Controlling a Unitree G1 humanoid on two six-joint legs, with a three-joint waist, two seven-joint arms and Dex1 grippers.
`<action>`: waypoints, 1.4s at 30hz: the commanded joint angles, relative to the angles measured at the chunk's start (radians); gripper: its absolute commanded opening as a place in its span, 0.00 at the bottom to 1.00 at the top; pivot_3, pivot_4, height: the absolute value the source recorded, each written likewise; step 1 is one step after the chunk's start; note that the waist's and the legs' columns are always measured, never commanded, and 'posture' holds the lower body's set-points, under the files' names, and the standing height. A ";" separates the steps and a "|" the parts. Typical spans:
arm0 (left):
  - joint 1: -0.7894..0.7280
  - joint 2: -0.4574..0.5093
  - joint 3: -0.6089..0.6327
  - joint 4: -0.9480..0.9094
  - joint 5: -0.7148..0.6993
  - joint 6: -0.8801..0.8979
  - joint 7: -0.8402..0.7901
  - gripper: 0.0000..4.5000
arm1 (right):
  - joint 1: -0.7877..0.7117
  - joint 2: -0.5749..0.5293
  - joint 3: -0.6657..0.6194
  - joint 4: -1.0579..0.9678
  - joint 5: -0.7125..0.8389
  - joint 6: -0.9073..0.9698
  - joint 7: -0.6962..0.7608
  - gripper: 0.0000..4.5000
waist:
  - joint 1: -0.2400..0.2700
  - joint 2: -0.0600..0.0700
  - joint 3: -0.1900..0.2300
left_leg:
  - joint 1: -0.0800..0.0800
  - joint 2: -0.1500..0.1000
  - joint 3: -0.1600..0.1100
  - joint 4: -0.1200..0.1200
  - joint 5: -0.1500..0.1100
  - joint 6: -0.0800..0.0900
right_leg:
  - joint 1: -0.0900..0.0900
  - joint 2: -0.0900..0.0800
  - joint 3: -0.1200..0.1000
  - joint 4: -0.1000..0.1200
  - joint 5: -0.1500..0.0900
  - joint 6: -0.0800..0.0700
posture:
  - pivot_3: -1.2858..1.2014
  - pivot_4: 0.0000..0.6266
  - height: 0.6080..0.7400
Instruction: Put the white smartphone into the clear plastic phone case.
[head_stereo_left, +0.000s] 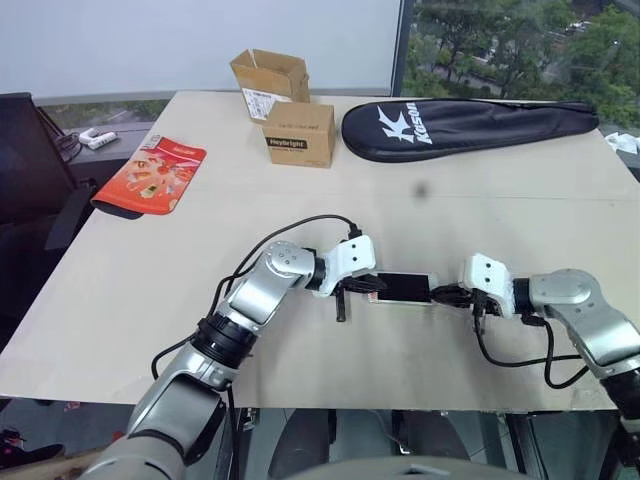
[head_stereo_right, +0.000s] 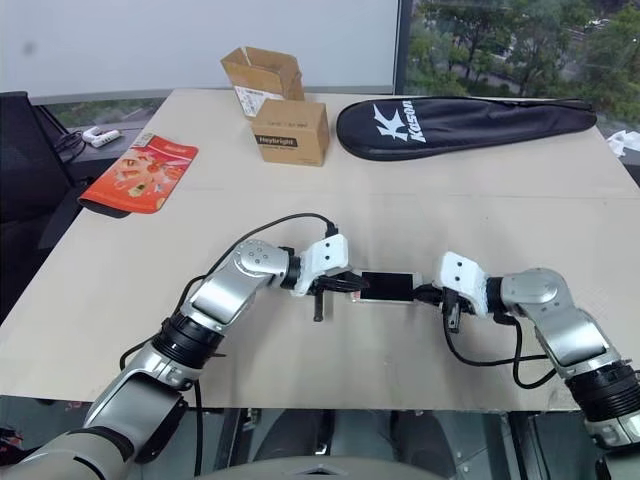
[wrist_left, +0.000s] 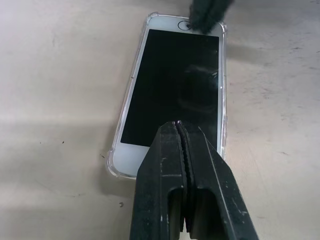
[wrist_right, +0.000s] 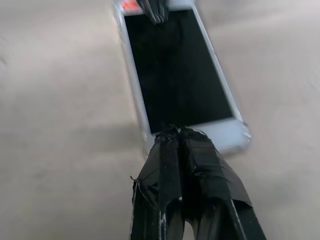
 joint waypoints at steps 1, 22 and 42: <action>0.009 0.004 -0.010 -0.004 0.007 0.000 -0.006 0.00 | 0.026 -0.030 0.105 -0.010 -0.071 0.158 0.013 0.01 | 0.000 -0.001 0.000 | 0.000 0.000 0.000 0.000 0.000 0.000 | 0.000 0.000 0.000 0.000 0.000 0.000 | 0.52 0.24 1.00; 0.253 0.105 0.447 -0.314 -0.281 0.040 0.114 0.00 | 0.154 0.142 -0.440 -0.018 0.385 -0.001 0.029 0.01 | -0.002 0.004 0.013 | -0.018 0.000 -0.001 -0.001 0.000 0.000 | -0.019 0.000 -0.001 0.004 0.005 0.000 | 0.52 0.24 1.00; 0.626 0.331 0.673 -0.342 -0.376 -0.094 -0.003 1.00 | 0.206 -0.027 -0.532 0.390 0.336 -0.350 0.280 1.00 | -0.003 0.008 0.019 | -0.015 0.002 0.008 0.001 0.000 0.000 | -0.019 0.000 0.004 0.004 0.003 -0.004 | 0.52 0.24 1.00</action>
